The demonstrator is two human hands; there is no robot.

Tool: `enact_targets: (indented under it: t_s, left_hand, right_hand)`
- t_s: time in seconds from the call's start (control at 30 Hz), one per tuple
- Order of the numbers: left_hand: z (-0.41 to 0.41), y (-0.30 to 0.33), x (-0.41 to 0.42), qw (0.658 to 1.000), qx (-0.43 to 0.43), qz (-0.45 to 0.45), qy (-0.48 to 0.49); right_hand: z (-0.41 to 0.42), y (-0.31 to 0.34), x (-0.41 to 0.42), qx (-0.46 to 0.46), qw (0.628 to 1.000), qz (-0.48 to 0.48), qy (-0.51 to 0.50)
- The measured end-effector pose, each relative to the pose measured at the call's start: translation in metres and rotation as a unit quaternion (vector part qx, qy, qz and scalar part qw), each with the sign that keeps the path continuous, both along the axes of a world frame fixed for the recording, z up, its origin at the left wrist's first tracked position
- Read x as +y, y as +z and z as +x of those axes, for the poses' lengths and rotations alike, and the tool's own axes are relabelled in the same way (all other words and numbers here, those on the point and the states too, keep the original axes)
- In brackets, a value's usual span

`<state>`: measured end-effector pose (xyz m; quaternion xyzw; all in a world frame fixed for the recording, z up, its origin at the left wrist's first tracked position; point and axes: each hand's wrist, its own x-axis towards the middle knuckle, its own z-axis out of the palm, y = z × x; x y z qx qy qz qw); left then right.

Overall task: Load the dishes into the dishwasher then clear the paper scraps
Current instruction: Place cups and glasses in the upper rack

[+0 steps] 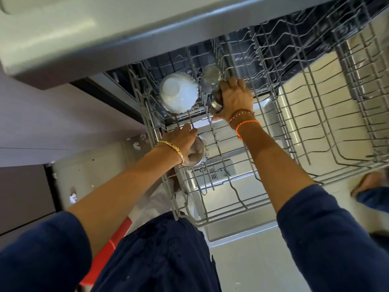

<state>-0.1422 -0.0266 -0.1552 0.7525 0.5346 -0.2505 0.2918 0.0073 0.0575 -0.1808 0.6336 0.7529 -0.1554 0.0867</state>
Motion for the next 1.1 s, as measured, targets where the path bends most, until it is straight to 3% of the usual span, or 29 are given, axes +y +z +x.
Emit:
enact_targets:
  t_s: [0.3,0.83,0.93,1.0,1.1]
  left_hand:
    - [0.001,0.001,0.0,1.0,0.013,0.011,-0.006]
    - [0.004,0.003,-0.002,0.997,0.038,0.047,-0.051]
    - [0.003,0.006,0.0,0.994,0.036,0.066,-0.077]
    - [0.001,0.015,-0.004,0.991,0.0,0.108,-0.073]
    - [-0.005,0.038,-0.014,0.966,-0.12,0.225,-0.053]
  right_hand:
    - [-0.002,-0.004,-0.013,-0.107,0.991,0.05,0.057]
    - [0.014,0.006,-0.056,-0.017,0.998,0.057,-0.033]
    - [0.017,0.01,-0.074,0.038,0.993,0.105,-0.048]
    - [0.016,0.015,-0.084,0.142,0.97,0.186,-0.07]
    - [0.01,0.049,-0.088,0.361,0.854,0.322,-0.191]
